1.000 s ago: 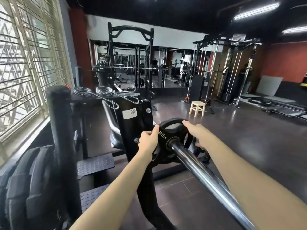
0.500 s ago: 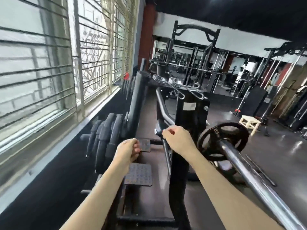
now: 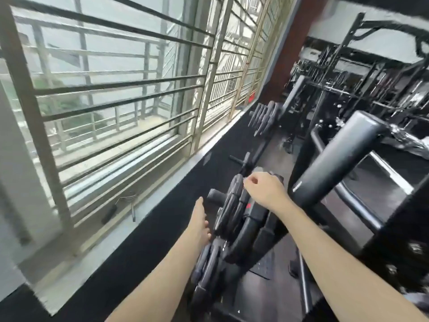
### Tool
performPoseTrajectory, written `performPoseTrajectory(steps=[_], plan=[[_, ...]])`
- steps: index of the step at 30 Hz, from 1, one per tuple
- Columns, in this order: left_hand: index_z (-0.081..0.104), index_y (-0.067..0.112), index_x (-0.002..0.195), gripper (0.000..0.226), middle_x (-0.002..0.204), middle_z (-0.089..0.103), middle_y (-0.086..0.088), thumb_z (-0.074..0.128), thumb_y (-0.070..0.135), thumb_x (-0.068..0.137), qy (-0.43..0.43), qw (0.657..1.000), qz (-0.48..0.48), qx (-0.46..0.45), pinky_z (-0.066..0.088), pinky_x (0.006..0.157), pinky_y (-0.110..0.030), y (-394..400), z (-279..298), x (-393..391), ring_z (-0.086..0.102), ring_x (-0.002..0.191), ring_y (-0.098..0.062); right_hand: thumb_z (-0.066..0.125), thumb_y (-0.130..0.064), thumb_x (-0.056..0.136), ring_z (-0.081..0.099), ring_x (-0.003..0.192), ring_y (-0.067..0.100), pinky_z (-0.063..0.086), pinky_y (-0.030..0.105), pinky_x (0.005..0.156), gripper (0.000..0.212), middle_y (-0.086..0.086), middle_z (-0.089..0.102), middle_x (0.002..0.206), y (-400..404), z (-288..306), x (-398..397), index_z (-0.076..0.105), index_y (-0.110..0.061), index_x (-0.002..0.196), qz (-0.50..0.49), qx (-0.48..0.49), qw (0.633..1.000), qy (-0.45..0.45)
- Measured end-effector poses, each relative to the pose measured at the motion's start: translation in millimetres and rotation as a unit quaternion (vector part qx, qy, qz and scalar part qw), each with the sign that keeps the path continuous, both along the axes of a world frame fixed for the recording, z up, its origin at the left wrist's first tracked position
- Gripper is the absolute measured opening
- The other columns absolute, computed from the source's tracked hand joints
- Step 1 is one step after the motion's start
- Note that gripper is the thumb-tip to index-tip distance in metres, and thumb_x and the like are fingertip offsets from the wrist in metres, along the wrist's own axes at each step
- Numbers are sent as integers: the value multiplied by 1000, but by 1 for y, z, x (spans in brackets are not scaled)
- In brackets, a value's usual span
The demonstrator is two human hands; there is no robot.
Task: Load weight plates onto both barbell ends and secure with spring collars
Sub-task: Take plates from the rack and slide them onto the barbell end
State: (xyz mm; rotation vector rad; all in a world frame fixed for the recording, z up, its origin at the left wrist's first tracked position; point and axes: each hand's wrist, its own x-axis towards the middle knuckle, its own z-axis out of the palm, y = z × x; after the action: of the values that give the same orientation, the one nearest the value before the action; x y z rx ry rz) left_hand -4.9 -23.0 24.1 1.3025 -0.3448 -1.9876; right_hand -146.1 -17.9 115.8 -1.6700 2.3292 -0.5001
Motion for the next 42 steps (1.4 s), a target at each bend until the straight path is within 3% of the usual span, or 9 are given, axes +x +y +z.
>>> performPoseTrajectory(steps=[3,9,16,21,25,29,34,40,42], plan=[[55,9,95,53,78,42,-9,48,61,99,26,998,-34,44,55,68,-33,-26,0,-2,50,77,-23,47,-33,101,61,73,16,44,21,64,29,-3,62,75,-43,-18,8,61,-23,78,-10,22,999,-27],[36,5,153,90,78,40,-6,50,70,93,39,991,-82,95,58,65,-37,-61,-11,-18,59,103,-33,51,-34,96,27,147,38,37,48,114,59,23,42,151,-94,-51,14,38,-1,144,-63,126,990,-6],[47,4,109,78,94,54,-18,77,64,70,60,976,-142,154,57,48,-57,-98,-60,-20,64,85,-34,53,-15,94,0,157,31,10,53,125,58,14,27,163,-110,-78,14,34,-6,148,-85,115,988,50],[28,13,156,107,124,55,-18,80,57,74,23,979,-153,135,52,52,-42,-114,-71,-15,52,77,-34,52,-13,93,1,157,32,-5,58,122,49,16,32,160,-115,-80,19,42,-13,141,-93,98,990,33],[52,0,102,75,101,60,-21,93,45,59,-21,972,-191,135,49,94,-51,-131,-86,-2,60,90,-37,52,-10,90,19,152,33,-8,57,123,60,8,30,157,-122,-85,40,38,-22,147,-65,71,995,-8],[59,-2,92,47,55,70,-15,75,42,87,-64,979,-164,105,58,59,-33,-141,-97,6,69,57,-26,42,0,96,40,144,24,28,43,121,69,-4,20,164,-128,-91,62,26,-22,160,7,16,985,-173],[41,8,150,151,135,64,-13,92,76,25,-105,994,27,19,52,100,-54,-202,-206,29,67,115,-34,51,-4,99,39,144,16,34,24,110,69,-5,29,160,-131,-80,68,25,-18,161,-2,-37,968,-248],[65,9,83,50,76,71,-6,77,58,81,-89,979,95,-158,58,62,-23,-174,-45,60,68,58,-12,64,-54,74,65,116,23,52,45,104,74,2,56,136,-120,-23,65,55,-24,141,-66,-165,940,-292],[62,9,81,53,65,62,-4,74,61,81,-73,978,82,-178,52,58,-25,-166,-12,57,60,52,-15,59,-66,63,68,106,23,57,49,95,77,1,64,125,-103,-7,57,58,-30,131,-98,-198,923,-316]])
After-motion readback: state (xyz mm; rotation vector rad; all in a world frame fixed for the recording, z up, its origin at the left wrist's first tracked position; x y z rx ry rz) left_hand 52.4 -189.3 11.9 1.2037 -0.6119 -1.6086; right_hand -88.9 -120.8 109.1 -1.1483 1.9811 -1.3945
